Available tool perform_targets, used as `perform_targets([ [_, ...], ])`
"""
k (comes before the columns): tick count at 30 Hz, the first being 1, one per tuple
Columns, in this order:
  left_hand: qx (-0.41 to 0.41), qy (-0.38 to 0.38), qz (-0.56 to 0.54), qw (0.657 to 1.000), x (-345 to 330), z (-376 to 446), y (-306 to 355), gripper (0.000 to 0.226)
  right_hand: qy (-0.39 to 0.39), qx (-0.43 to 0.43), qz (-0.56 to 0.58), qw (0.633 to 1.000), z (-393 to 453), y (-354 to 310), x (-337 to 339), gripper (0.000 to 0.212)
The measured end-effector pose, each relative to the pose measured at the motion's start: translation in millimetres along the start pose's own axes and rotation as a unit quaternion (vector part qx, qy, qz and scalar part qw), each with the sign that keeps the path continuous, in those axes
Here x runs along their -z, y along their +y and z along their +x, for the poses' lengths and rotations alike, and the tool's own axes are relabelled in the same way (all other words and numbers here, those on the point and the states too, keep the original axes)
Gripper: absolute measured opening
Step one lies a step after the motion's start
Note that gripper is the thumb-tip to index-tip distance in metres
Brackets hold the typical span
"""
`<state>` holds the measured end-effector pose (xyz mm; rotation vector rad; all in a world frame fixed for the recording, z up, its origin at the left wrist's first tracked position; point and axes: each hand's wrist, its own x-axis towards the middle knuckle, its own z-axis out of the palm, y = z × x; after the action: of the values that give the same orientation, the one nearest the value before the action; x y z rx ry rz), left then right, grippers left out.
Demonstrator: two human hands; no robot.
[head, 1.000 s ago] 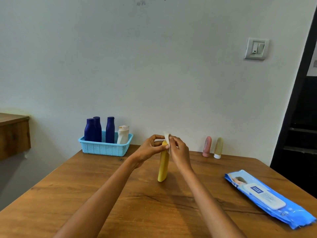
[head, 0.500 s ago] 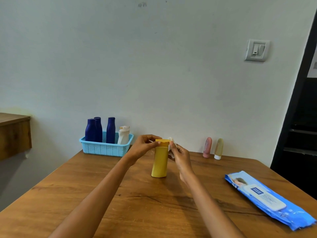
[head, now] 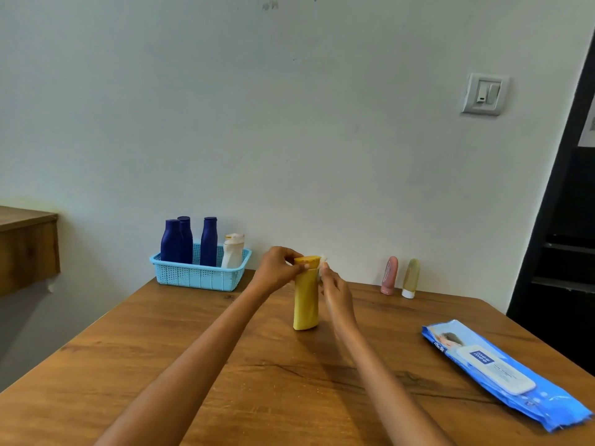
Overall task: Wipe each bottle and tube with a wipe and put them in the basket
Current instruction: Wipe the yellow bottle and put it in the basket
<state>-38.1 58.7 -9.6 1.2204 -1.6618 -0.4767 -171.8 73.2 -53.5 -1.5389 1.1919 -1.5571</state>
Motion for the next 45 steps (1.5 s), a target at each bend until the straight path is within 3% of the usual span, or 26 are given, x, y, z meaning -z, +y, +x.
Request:
perform_targets([
  [6,0.084,0.063,-0.123,0.987,10.5,4.8,-7.8,0.024,-0.012,0.046,-0.124,0.991,-3.7,11.2,-4.9,0.026],
  [11,0.09,0.106,-0.171,0.975,25.1,12.6,-6.7,0.025,-0.021,0.042,-0.151,0.987,-2.5,16.5,-2.2,0.024],
  [17,0.118,0.078,-0.201,0.969,14.6,8.3,-10.0,0.026,0.004,0.018,-0.199,0.98,0.6,12.3,-0.6,0.022],
  [22,0.127,0.058,-0.229,0.963,4.1,5.8,-6.4,0.024,0.052,0.147,-0.254,0.955,-4.0,-2.8,-9.6,0.03],
  [26,0.135,0.077,-0.265,0.952,6.6,6.8,-4.9,0.022,0.017,0.238,-0.283,0.929,-10.6,-4.6,-19.5,0.044],
  [29,0.14,0.106,-0.269,0.947,15.8,8.5,-8.7,0.015,-0.013,0.259,-0.328,0.908,-15.4,7.6,-18.2,0.049],
  [32,0.162,0.124,-0.292,0.934,23.0,8.8,-14.6,0.011,-0.013,0.217,-0.339,0.915,-13.2,16.2,-14.4,0.043],
  [37,0.164,0.136,-0.304,0.929,28.2,12.1,-13.2,0.018,0.021,0.098,-0.269,0.958,-1.8,15.4,-13.8,0.031],
  [41,0.145,0.15,-0.284,0.936,20.4,11.2,-10.5,0.029,0.062,-0.091,-0.02,0.994,5.7,11.5,-12.2,0.018],
  [45,0.107,0.178,-0.236,0.949,7.4,8.6,-4.8,0.032,0.091,-0.256,0.24,0.932,8.4,3.3,-7.3,0.009],
])
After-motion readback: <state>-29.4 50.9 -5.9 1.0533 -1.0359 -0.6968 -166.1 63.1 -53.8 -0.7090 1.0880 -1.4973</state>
